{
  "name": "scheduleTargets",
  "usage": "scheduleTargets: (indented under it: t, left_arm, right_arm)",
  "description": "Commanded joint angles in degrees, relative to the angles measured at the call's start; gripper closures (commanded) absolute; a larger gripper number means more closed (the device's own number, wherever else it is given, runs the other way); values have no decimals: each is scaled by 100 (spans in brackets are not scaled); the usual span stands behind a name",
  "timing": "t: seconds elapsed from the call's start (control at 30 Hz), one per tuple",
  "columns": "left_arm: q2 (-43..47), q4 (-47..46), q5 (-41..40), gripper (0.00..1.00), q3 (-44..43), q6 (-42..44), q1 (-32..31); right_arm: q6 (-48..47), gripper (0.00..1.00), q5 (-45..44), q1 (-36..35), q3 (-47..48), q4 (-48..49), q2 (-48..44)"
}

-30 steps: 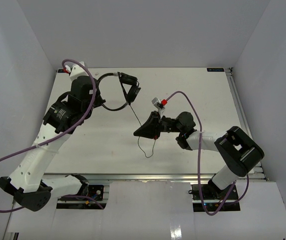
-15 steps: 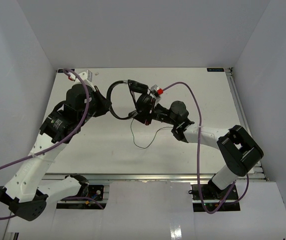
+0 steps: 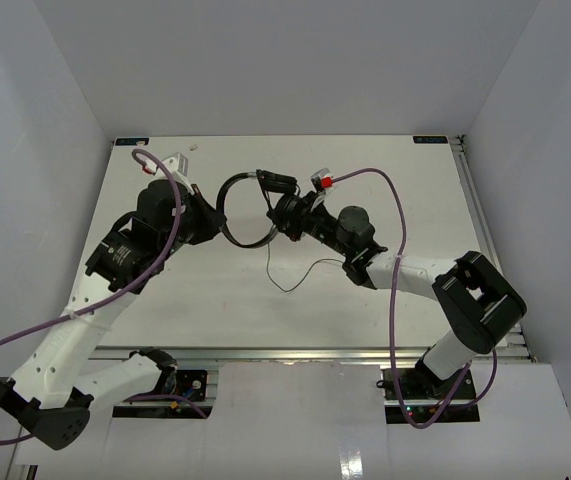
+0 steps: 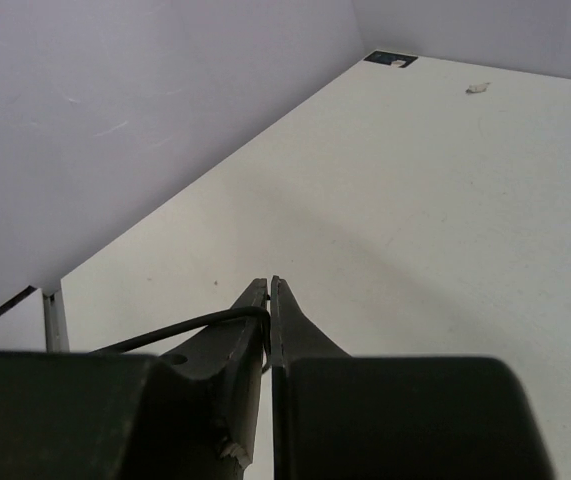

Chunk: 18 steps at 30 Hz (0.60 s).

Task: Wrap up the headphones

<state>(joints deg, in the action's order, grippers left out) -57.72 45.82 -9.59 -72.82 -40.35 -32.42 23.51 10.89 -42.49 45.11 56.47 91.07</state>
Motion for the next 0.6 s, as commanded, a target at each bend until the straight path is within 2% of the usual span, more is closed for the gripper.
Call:
scheduleTargets:
  t: [0.0, 0.33, 0.57]
  left_arm:
    - [473, -618, 1331, 100, 289, -343, -47]
    - [710, -865, 1775, 100, 743, -482, -54]
    - [680, -879, 2206, 100, 769, -175, -47]
  right_arm:
    - [-10, 91, -829, 65, -45, 455, -19]
    - [344, 92, -1332, 65, -28, 1116, 252]
    - [401, 89, -1493, 74, -45, 1330, 273]
